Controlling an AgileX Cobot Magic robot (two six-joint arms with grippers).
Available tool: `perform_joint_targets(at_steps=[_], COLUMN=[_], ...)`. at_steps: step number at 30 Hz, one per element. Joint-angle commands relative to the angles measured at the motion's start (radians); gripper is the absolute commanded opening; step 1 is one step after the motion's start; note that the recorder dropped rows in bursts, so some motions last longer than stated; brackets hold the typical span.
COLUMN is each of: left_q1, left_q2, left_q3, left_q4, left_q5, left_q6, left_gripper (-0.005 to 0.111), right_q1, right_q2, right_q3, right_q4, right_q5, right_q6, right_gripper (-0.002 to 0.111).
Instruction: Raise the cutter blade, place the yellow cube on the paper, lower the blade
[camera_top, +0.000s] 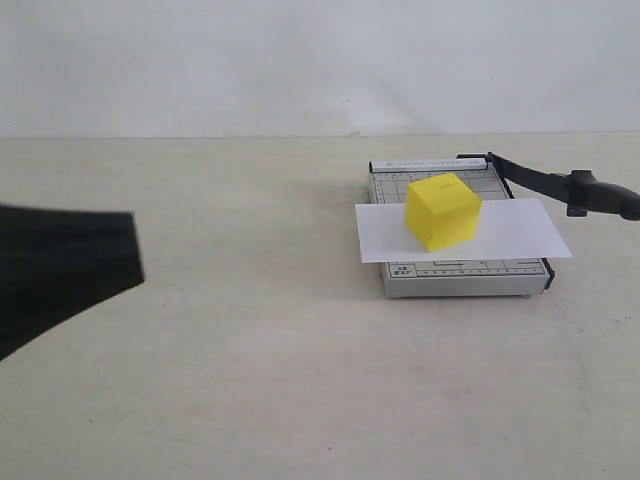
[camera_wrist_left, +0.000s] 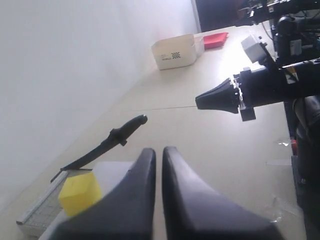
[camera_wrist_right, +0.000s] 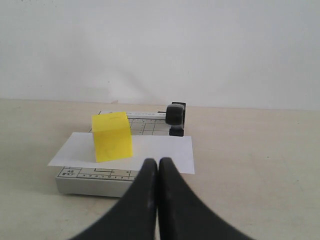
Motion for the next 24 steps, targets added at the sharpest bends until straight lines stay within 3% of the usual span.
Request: perform_joint_targets(at_steps=[1, 11, 19, 24], left_q1=[-0.002, 0.043, 0.124, 0.174], left_q2=[-0.148, -0.458, -0.623, -0.652], left_q3=[0.132, 0.349, 0.468, 0.474], left_q4=[-0.083, -0.109, -0.109, -0.109], left_q5=[-0.061, -0.058, -0.066, -0.059], left_q6=[-0.017, -0.017, -0.019, -0.063], left_gripper=[0.005, 0.005, 0.005, 0.005], right_q1=[0.000, 0.000, 0.000, 0.000], right_q2=[-0.005, -0.005, -0.005, -0.005], right_q3=[-0.001, -0.001, -0.001, -0.001], right_q4=[0.003, 0.003, 0.003, 0.003], right_q5=[-0.006, -0.006, -0.008, -0.008], right_q6=[-0.003, -0.003, -0.003, -0.003], right_gripper=[0.000, 0.000, 0.000, 0.000])
